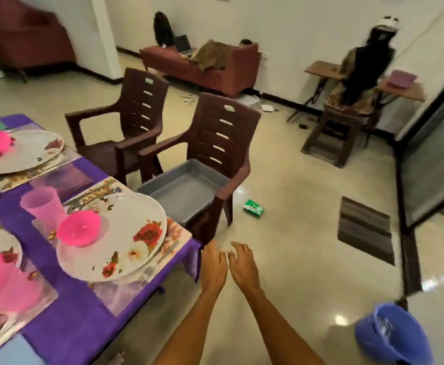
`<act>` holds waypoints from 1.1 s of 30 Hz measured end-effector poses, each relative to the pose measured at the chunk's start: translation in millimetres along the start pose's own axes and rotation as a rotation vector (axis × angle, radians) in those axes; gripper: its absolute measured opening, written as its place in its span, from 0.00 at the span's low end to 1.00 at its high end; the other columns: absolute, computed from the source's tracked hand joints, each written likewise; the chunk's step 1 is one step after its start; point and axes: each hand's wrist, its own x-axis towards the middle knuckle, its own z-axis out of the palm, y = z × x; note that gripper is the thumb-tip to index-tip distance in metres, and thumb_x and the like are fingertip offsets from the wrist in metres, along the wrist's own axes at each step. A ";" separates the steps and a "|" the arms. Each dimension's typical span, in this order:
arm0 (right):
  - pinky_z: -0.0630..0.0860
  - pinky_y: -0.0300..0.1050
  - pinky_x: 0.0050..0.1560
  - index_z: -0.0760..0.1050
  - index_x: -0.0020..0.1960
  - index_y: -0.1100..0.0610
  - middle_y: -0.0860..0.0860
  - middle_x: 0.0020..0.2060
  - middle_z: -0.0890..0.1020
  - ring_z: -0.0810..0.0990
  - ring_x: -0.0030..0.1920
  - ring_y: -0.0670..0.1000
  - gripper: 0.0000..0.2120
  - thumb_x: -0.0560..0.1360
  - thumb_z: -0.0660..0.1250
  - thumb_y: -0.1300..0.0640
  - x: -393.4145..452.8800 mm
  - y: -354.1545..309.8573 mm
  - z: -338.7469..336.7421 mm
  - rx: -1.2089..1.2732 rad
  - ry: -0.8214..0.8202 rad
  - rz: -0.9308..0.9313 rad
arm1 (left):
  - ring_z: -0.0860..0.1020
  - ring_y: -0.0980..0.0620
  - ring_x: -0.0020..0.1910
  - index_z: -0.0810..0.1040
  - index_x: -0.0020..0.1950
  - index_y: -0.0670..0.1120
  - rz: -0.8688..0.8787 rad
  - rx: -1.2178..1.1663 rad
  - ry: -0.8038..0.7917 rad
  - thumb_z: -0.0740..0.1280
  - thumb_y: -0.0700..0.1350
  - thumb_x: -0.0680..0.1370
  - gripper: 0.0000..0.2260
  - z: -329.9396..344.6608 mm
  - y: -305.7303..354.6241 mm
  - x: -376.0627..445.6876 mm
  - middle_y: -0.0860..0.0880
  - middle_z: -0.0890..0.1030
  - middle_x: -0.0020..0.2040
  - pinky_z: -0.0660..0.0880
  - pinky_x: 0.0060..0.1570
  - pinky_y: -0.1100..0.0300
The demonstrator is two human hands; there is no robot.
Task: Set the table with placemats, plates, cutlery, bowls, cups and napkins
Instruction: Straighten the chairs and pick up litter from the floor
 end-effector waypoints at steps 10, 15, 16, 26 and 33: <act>0.67 0.46 0.65 0.69 0.68 0.58 0.56 0.65 0.72 0.72 0.65 0.55 0.17 0.81 0.57 0.55 256.2 -38.0 65.5 0.250 -0.263 0.034 | 0.69 0.38 0.66 0.62 0.72 0.36 -0.527 -0.241 0.401 0.61 0.37 0.78 0.22 30.1 -33.6 258.0 0.35 0.70 0.67 0.64 0.65 0.49; 0.68 0.51 0.67 0.69 0.67 0.61 0.56 0.63 0.74 0.72 0.64 0.56 0.17 0.81 0.58 0.55 346.5 -28.7 128.1 0.321 -0.531 0.214 | 0.69 0.33 0.64 0.69 0.66 0.32 -0.896 -0.223 0.533 0.65 0.34 0.73 0.22 20.7 -115.0 353.3 0.31 0.71 0.63 0.68 0.60 0.45; 0.68 0.51 0.67 0.70 0.66 0.60 0.56 0.62 0.75 0.73 0.63 0.56 0.16 0.81 0.58 0.55 362.2 -24.3 140.0 0.330 -0.569 0.231 | 0.68 0.32 0.65 0.68 0.66 0.31 -0.963 -0.211 0.514 0.64 0.35 0.73 0.22 17.6 -131.2 368.3 0.30 0.70 0.64 0.69 0.60 0.44; 0.75 0.46 0.50 0.70 0.56 0.57 0.53 0.44 0.75 0.75 0.45 0.51 0.06 0.81 0.57 0.58 471.4 -26.9 162.1 0.363 -0.607 0.237 | 0.75 0.36 0.58 0.70 0.62 0.34 -1.101 -0.277 0.515 0.66 0.43 0.77 0.18 -6.8 -153.4 426.2 0.34 0.75 0.61 0.73 0.54 0.48; 0.72 0.51 0.60 0.73 0.61 0.58 0.56 0.53 0.77 0.77 0.56 0.58 0.12 0.79 0.59 0.60 558.8 -27.9 138.3 0.189 -0.642 0.117 | 0.79 0.41 0.43 0.78 0.50 0.42 -1.014 -0.278 0.672 0.65 0.42 0.73 0.07 -16.0 -131.0 434.2 0.42 0.82 0.45 0.78 0.46 0.51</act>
